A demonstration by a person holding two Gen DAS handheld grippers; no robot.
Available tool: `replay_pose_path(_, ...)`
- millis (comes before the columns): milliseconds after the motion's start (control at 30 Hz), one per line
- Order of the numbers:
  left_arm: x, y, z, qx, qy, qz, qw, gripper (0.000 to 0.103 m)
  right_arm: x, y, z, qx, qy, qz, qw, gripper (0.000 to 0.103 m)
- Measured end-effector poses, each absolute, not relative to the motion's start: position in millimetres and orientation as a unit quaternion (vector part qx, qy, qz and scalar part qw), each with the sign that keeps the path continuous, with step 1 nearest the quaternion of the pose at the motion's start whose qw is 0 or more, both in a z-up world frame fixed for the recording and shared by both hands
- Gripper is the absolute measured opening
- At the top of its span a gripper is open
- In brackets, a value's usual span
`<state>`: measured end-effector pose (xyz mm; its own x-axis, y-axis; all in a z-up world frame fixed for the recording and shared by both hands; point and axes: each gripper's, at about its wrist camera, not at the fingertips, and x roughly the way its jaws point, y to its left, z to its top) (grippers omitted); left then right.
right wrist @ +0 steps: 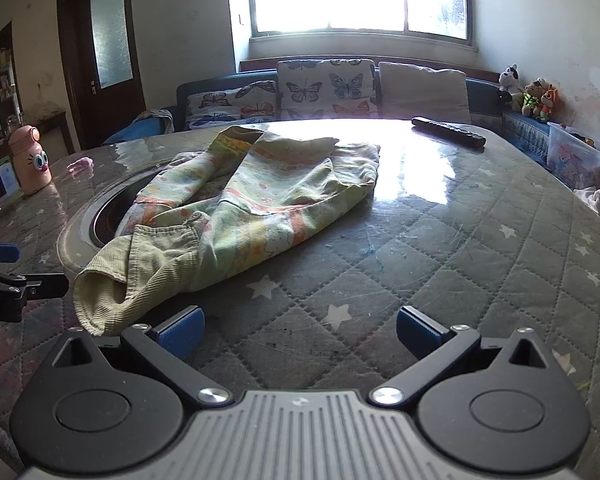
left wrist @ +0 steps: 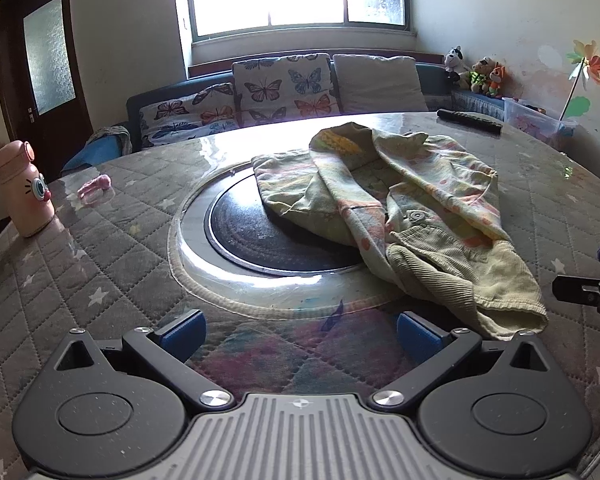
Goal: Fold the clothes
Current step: 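Move both grippers toward the crumpled green printed shirt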
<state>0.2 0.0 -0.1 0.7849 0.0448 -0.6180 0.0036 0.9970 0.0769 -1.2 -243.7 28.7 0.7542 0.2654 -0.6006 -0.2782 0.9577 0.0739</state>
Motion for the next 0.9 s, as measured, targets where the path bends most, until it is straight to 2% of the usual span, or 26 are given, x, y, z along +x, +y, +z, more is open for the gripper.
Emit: replay_pose_path(900,8,-9,0,0.045,0.335,0.006,0.941,0.103,6,-240,35,-0.011,0.319,0.14,0.937,0.103)
